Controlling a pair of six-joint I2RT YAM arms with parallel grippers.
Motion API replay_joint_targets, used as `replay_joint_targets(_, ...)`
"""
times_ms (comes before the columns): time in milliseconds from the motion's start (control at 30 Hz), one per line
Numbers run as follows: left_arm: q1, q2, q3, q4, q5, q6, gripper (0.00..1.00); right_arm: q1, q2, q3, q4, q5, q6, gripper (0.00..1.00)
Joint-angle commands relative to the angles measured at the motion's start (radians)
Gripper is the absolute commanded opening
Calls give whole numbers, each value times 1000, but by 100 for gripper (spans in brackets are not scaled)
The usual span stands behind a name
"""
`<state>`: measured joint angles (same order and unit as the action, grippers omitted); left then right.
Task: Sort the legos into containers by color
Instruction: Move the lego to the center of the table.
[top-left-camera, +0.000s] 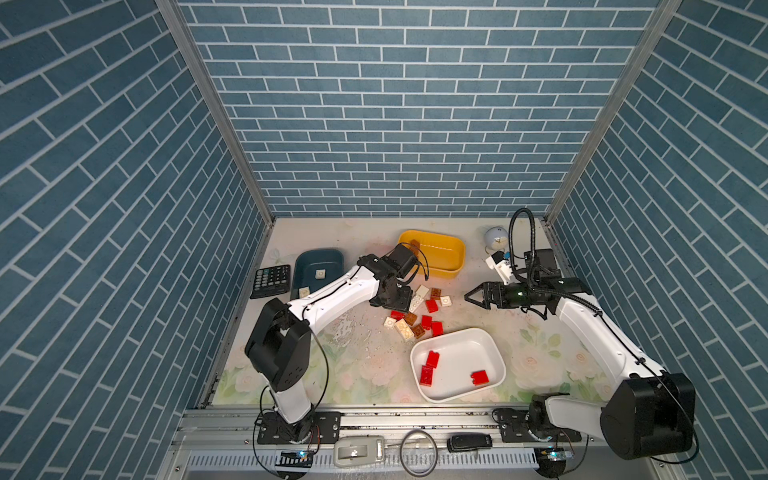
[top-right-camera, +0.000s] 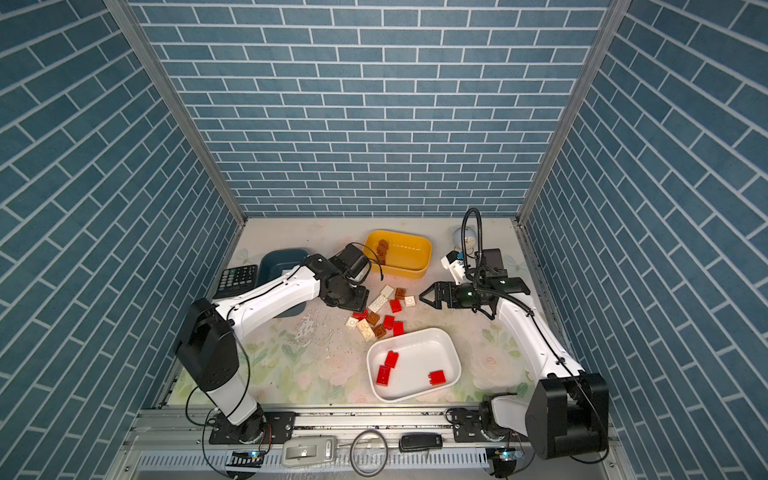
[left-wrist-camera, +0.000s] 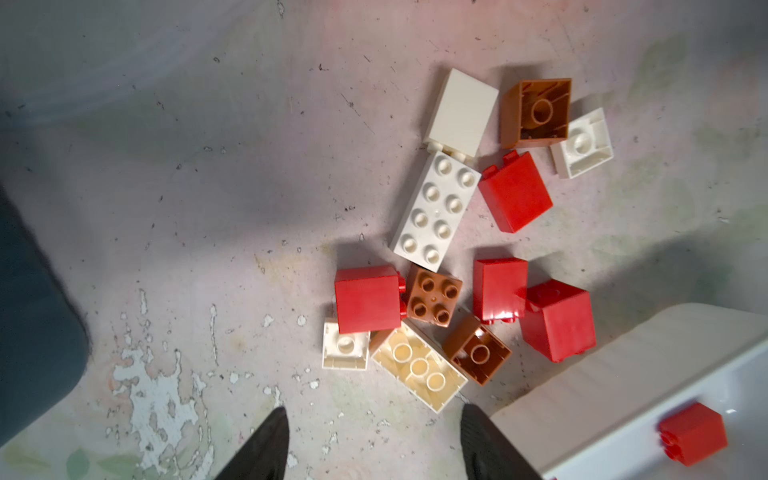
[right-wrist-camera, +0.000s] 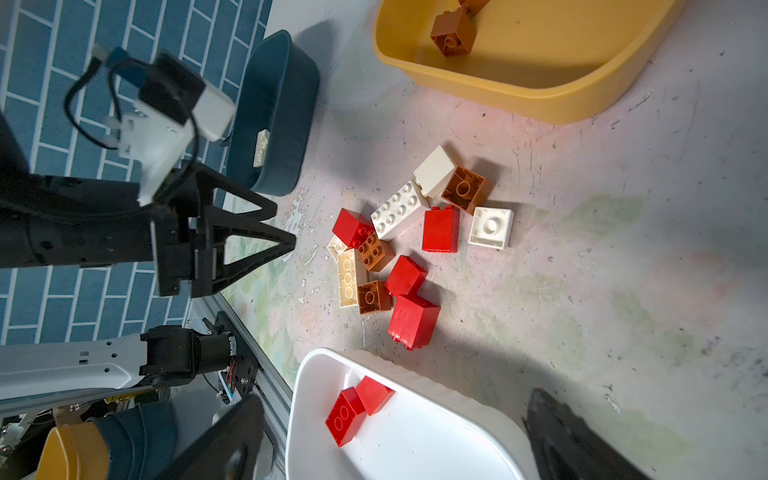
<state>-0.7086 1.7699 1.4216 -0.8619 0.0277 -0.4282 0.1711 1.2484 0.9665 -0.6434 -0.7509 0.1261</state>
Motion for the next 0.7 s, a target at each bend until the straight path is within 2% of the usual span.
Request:
replay_joint_targets(0, 19, 56, 23, 1, -20, 43, 67, -4, 12, 4, 4, -14, -20, 99)
replay_joint_targets(233, 23, 145, 40, 34, 10, 40, 66, -4, 28, -3, 12, -19, -22, 99)
replay_joint_targets(667, 53, 207, 43, 18, -47, 97, 66, -4, 39, -21, 30, -24, -17, 99)
